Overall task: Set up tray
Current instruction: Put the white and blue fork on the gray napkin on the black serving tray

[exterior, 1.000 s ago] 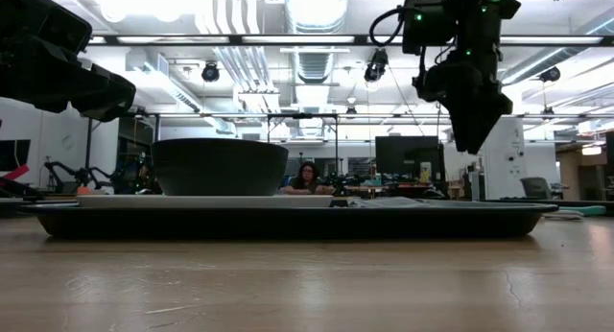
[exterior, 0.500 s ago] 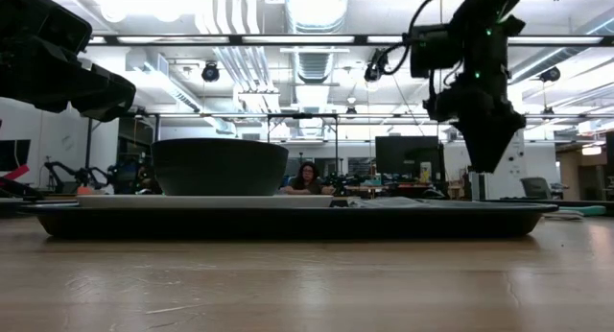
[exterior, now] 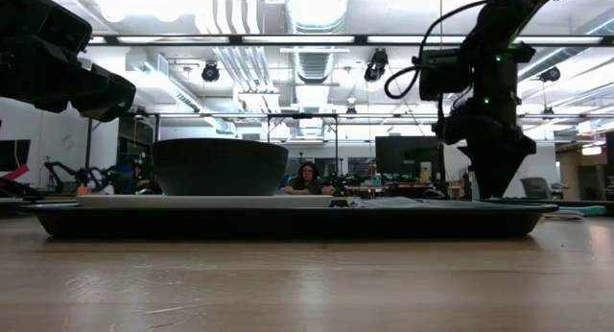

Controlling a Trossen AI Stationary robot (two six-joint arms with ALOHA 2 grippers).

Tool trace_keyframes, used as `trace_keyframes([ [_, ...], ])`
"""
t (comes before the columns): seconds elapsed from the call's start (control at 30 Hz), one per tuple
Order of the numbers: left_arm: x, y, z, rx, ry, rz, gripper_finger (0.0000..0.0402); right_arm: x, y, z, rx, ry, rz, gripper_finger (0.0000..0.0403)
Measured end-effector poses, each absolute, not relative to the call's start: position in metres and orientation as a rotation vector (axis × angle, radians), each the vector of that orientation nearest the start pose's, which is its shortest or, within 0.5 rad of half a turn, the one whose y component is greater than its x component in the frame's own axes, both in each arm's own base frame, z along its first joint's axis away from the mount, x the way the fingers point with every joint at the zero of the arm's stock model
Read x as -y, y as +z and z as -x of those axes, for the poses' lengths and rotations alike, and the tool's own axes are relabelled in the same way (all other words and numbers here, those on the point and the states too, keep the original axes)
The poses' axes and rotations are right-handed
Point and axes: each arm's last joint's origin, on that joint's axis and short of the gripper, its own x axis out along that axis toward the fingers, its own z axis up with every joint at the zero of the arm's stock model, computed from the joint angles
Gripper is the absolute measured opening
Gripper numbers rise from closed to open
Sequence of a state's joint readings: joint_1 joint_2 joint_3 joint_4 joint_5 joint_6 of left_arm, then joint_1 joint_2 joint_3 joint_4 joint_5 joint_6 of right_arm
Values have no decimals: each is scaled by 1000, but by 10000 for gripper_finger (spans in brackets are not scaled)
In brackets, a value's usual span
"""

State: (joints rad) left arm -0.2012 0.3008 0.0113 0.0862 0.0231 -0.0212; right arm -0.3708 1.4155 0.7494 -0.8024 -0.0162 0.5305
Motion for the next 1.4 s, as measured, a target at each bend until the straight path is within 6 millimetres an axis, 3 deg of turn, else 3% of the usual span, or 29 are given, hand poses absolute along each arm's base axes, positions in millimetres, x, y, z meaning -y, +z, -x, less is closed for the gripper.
trace_keyframes([
  [0.6, 24, 150, -112, -206, -222, 3, 109, 72, 134, -186, -1377, -665, -717, 147],
  [0.73, 24, 150, -112, -205, -222, 3, 109, 72, 134, -186, -1379, -656, -713, 120],
  [1.0, 24, 150, -112, -205, -222, 3, 109, 72, 135, -188, -1379, -625, -735, 27],
  [1.4, 24, 150, -112, -205, -221, 3, 109, 76, 135, -186, -1362, -664, -834, 24],
])
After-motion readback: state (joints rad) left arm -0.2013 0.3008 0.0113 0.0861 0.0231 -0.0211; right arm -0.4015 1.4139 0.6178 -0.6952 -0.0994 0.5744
